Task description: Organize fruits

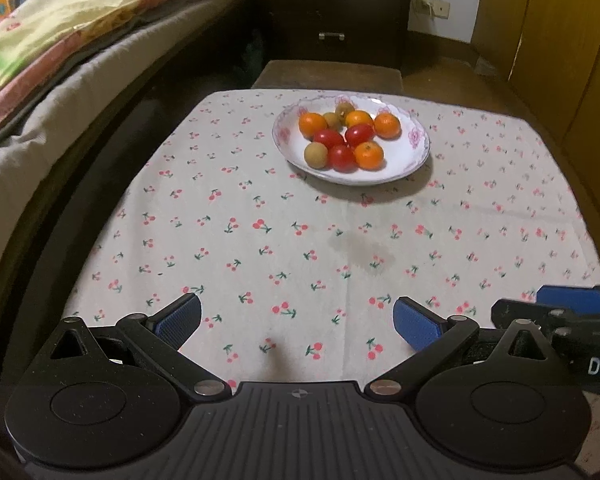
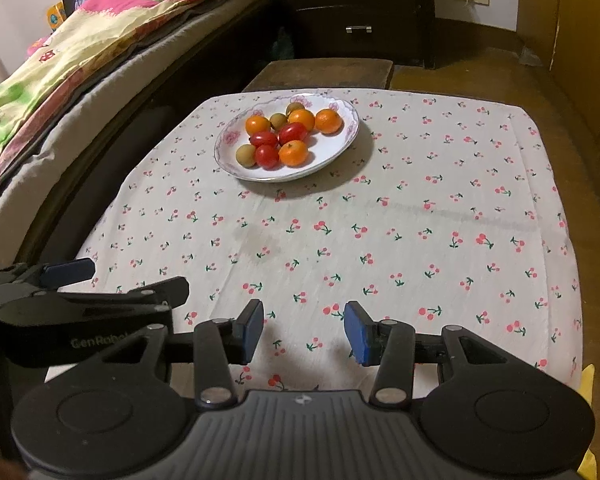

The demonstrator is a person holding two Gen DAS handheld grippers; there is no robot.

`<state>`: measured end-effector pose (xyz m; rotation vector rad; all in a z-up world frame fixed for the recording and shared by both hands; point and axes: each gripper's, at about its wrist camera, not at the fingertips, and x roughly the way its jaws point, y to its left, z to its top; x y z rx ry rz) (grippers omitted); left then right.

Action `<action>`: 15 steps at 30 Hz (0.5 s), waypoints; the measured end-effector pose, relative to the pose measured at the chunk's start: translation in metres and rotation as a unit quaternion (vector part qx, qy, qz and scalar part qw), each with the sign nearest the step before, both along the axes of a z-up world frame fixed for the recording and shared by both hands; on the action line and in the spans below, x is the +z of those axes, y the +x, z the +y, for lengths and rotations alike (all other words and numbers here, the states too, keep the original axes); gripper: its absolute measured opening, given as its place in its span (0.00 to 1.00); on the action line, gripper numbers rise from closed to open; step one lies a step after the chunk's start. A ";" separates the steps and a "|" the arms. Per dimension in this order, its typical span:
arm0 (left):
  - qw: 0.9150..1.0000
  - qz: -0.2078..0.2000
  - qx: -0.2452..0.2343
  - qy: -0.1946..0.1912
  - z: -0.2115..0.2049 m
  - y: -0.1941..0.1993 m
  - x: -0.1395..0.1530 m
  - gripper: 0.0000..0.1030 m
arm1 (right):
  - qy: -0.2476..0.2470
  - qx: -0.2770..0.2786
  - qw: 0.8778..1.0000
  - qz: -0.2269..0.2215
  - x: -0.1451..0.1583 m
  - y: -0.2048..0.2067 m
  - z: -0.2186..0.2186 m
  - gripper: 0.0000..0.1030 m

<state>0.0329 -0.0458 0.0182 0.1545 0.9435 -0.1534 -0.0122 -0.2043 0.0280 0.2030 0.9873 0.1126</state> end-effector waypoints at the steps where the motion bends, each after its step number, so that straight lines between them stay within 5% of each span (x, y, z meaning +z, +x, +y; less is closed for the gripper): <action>1: 1.000 -0.001 -0.001 0.006 -0.001 -0.001 -0.001 1.00 | 0.000 0.000 1.000 0.001 0.000 0.000 0.000 0.44; 15: 1.000 -0.007 -0.004 0.008 -0.003 -0.008 0.001 1.00 | 0.000 0.001 1.000 0.010 -0.006 0.001 0.001 0.44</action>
